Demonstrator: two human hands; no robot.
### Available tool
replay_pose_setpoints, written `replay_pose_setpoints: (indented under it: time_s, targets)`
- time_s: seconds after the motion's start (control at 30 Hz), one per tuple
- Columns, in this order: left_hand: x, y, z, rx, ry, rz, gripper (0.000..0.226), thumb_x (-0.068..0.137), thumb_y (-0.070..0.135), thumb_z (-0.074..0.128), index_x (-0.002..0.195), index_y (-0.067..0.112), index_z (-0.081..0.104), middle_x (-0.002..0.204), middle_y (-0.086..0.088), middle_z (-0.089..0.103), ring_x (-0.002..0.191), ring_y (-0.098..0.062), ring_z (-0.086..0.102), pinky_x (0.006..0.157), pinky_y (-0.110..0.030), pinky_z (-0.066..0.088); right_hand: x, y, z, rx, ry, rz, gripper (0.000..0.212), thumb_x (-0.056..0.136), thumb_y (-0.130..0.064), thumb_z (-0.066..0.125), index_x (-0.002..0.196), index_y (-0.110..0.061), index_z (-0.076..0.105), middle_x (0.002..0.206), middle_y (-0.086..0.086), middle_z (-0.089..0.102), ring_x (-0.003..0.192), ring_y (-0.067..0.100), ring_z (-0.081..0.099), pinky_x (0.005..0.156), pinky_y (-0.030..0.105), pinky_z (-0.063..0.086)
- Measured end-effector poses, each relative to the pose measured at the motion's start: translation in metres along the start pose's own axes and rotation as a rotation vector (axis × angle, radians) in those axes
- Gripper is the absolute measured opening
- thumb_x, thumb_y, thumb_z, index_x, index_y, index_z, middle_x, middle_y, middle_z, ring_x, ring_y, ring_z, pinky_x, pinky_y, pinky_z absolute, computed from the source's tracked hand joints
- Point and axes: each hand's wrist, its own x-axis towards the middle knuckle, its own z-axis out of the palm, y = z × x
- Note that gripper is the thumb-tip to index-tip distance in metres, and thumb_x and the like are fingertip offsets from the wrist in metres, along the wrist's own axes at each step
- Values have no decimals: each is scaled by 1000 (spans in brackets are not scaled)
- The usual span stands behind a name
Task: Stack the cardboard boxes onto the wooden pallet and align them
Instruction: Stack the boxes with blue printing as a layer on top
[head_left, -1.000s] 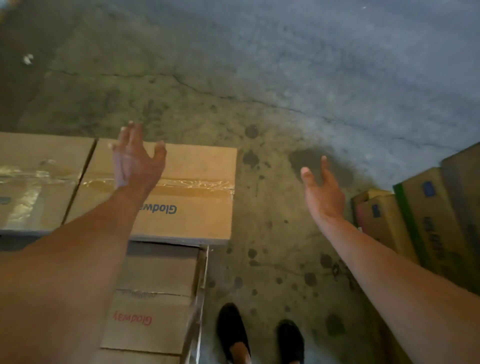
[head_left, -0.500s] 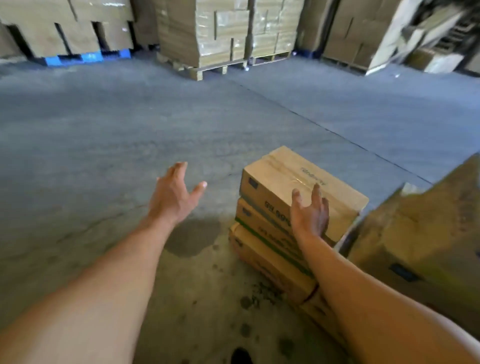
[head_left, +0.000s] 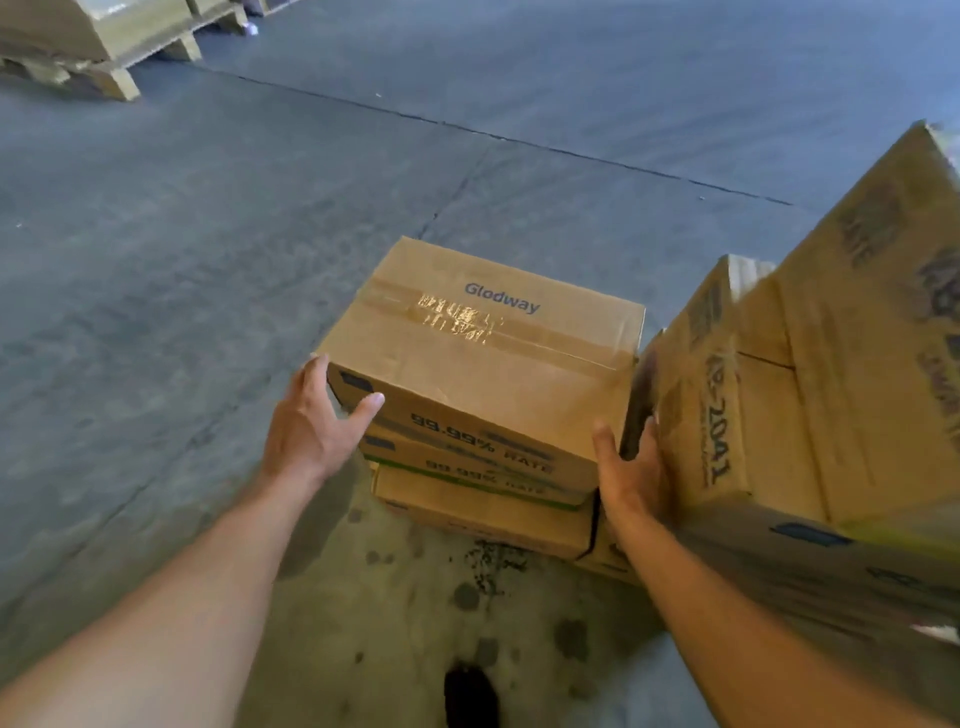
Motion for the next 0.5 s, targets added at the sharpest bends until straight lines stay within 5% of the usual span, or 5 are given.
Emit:
replay_pose_setpoints:
  time_s: [0.13, 0.3, 0.5]
  targets:
    - [57, -17, 21, -34, 23, -69, 95, 86, 50, 72, 156, 4, 26, 162, -15, 28, 149, -29, 27, 118, -37, 23, 25, 8, 28, 84, -7, 51, 84, 94, -58, 58, 160, -25, 19, 163, 5, 31, 148, 33, 30, 118, 47, 25]
    - [124, -37, 46, -141, 23, -208, 104, 83, 55, 73, 157, 4, 22, 164, -15, 25, 150, -27, 26, 120, -34, 21, 47, 25, 54, 303, 102, 56, 58, 89, -47, 71, 141, -28, 54, 128, -2, 63, 119, 26, 59, 105, 49, 47]
    - [150, -60, 75, -432, -24, -397, 127, 51, 71, 86, 155, 20, 33, 149, -5, 50, 131, -26, 52, 106, -45, 47, 53, 38, 69, 579, 121, 192, 27, 80, -50, 79, 100, -60, 64, 115, -18, 66, 112, 15, 63, 97, 55, 54]
